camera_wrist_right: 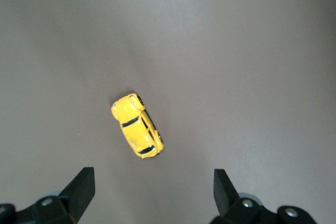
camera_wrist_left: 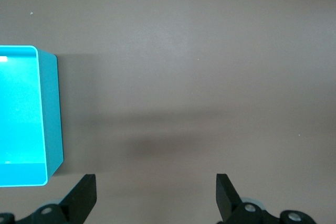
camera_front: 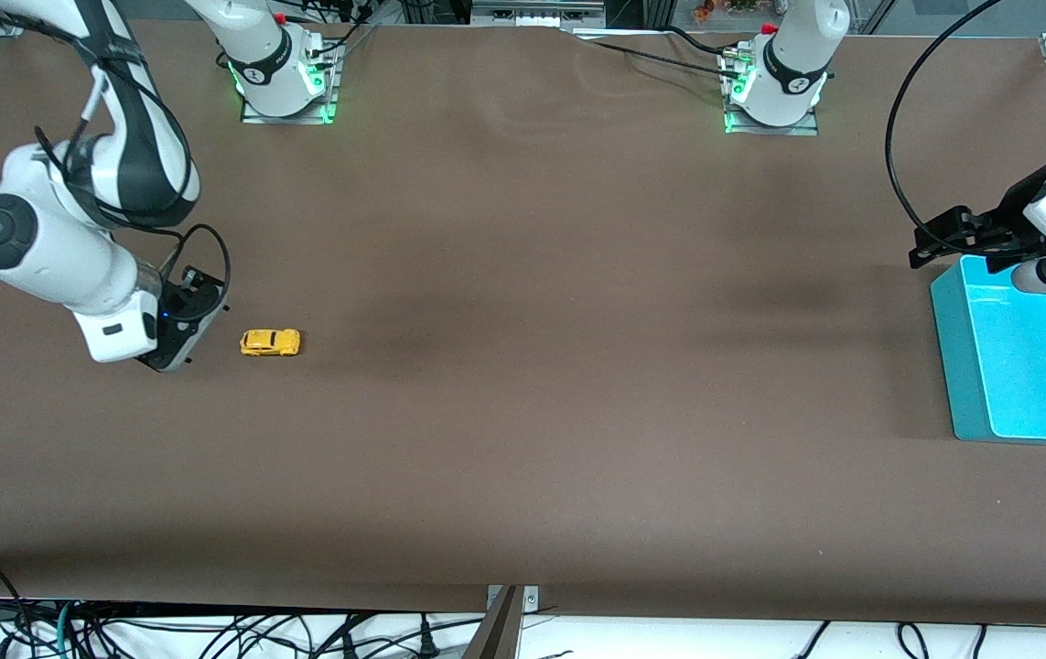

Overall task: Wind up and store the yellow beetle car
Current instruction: 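Reach the right gripper down toward the yellow beetle car, then close the right gripper on the yellow car's body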

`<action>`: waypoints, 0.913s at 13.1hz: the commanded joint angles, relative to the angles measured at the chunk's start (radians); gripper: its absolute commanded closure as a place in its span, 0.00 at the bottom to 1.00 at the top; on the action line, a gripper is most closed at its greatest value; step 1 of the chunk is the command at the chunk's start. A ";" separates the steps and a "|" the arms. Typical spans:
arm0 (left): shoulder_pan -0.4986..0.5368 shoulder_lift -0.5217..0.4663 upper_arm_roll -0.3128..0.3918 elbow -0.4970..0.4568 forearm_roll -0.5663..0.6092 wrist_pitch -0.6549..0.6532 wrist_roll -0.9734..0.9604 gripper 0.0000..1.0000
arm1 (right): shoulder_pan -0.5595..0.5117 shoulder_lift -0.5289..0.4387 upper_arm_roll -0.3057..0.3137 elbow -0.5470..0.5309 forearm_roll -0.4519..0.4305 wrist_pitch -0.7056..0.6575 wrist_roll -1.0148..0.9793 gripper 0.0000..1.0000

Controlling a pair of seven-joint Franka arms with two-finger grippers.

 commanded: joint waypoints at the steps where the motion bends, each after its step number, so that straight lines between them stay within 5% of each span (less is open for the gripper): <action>1: -0.003 0.002 0.001 0.010 -0.004 0.002 -0.006 0.00 | -0.014 0.032 0.015 -0.045 -0.024 0.084 -0.064 0.00; 5: -0.003 0.002 0.001 0.010 -0.004 0.002 -0.006 0.00 | -0.014 0.046 0.015 -0.178 -0.027 0.261 -0.138 0.00; 12: -0.003 0.002 0.001 0.010 -0.004 0.002 -0.006 0.00 | -0.014 0.124 0.015 -0.213 -0.027 0.381 -0.184 0.04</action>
